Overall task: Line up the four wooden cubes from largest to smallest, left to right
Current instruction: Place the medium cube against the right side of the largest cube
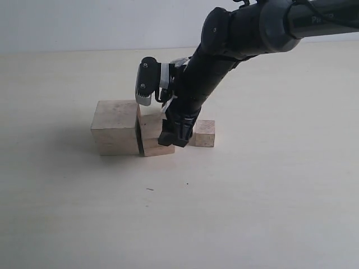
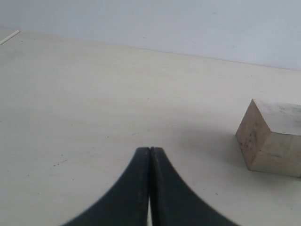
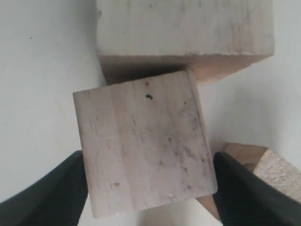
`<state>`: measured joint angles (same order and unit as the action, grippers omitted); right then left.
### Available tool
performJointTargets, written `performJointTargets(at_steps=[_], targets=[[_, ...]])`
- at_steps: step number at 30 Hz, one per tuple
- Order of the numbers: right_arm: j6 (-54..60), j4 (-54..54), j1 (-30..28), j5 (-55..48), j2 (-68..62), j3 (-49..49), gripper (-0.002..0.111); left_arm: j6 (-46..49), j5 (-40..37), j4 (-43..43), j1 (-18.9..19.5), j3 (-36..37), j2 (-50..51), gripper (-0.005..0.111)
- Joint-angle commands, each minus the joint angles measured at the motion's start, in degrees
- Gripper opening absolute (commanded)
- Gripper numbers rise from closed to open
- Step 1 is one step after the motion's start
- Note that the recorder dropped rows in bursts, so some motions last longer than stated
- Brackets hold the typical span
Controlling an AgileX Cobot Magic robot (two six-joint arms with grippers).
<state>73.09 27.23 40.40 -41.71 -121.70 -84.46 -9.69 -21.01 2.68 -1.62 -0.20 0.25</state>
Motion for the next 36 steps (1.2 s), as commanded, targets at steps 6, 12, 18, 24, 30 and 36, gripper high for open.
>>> performJointTargets(at_steps=[6, 12, 18, 24, 30, 36], targets=[[0.0, 0.1, -0.1, 2.7, -0.3, 0.0, 0.0, 0.2, 0.6, -0.3, -0.3, 0.2, -0.3, 0.0], [-0.1, 2.7, -0.1, 2.8, -1.7, 0.0, 0.0, 0.2, 0.6, -0.3, -0.3, 0.2, -0.3, 0.0], [-0.1, 2.6, -0.1, 2.8, -3.2, 0.0, 0.0, 0.2, 0.6, -0.3, -0.3, 0.2, -0.3, 0.0], [-0.1, 2.8, -0.1, 2.8, -3.2, 0.0, 0.0, 0.2, 0.6, -0.3, -0.3, 0.2, -0.3, 0.0], [-0.1, 2.8, -0.1, 2.8, -3.2, 0.0, 0.001, 0.2, 0.6, -0.3, -0.3, 0.2, -0.3, 0.0], [-0.1, 3.0, -0.1, 2.8, -3.2, 0.0, 0.021, 0.2, 0.6, -0.3, -0.3, 0.2, -0.3, 0.0]])
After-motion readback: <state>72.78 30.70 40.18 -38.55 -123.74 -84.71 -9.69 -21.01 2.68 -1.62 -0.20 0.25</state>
